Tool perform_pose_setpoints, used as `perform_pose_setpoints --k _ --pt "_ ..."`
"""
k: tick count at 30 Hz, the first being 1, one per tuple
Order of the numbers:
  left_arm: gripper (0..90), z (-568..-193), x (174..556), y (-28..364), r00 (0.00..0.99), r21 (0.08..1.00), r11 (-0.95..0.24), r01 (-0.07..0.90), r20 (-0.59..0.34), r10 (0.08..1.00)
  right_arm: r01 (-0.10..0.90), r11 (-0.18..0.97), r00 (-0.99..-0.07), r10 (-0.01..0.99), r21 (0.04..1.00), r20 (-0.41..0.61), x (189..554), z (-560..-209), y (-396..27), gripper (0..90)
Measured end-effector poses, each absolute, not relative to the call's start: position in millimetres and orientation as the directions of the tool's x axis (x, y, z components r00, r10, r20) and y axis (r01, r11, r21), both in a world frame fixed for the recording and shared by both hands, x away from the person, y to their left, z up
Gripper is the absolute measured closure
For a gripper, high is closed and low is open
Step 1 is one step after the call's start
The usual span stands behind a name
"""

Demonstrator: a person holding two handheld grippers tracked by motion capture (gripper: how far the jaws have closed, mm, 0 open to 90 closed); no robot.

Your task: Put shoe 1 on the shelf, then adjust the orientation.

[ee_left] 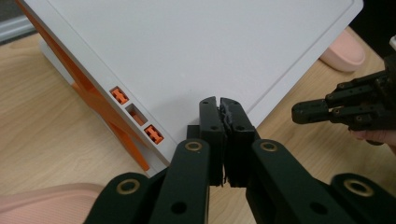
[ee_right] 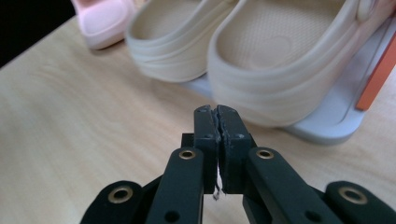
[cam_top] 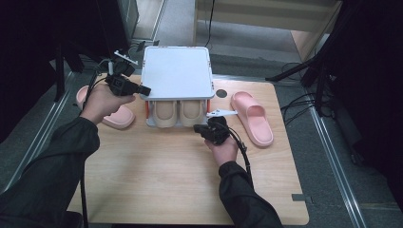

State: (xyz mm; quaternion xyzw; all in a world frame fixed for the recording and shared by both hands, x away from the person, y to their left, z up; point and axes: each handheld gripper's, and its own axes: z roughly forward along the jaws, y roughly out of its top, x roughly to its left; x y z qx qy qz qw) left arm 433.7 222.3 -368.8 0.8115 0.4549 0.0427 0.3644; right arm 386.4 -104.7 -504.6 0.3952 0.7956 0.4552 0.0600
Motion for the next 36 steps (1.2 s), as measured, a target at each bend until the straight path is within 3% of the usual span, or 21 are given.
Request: perform_pose_setpoints --k 6,9,17,25,33,36 --pt "79.3 -364.8 431.9 223.0 0.57 0.627 -0.311 0.714 -0.263 0.778 0.571 0.3 -0.703 0.66 0.764 0.266 370.0 -498.3 -117.9 81.6" --pt "72.6 -357.7 427.9 227.2 0.564 0.642 -0.298 0.707 -0.257 0.784 0.584 0.294 -0.705 0.645 0.756 0.294 363.2 -492.6 -126.6 69.3" --pt "58.4 -341.6 412.9 250.3 0.537 0.674 -0.246 0.697 -0.264 0.801 0.567 0.342 -0.735 0.62 0.749 0.274 340.9 -482.5 -142.6 58.5" --pt "60.7 -343.5 399.3 276.2 0.496 0.67 -0.217 0.71 -0.257 0.829 0.51 0.388 -0.786 0.573 0.767 0.233 321.7 -482.0 -149.2 56.7" --pt "73.1 -363.0 387.9 288.6 0.47 0.661 -0.213 0.72 -0.238 0.85 0.514 0.395 -0.791 0.562 0.762 0.242 318.3 -485.6 -150.1 57.1" --pt "82.0 -376.5 386.1 292.9 0.455 0.653 -0.204 0.729 -0.239 0.858 0.511 0.377 -0.792 0.556 0.772 0.253 316.4 -485.3 -150.8 57.3"
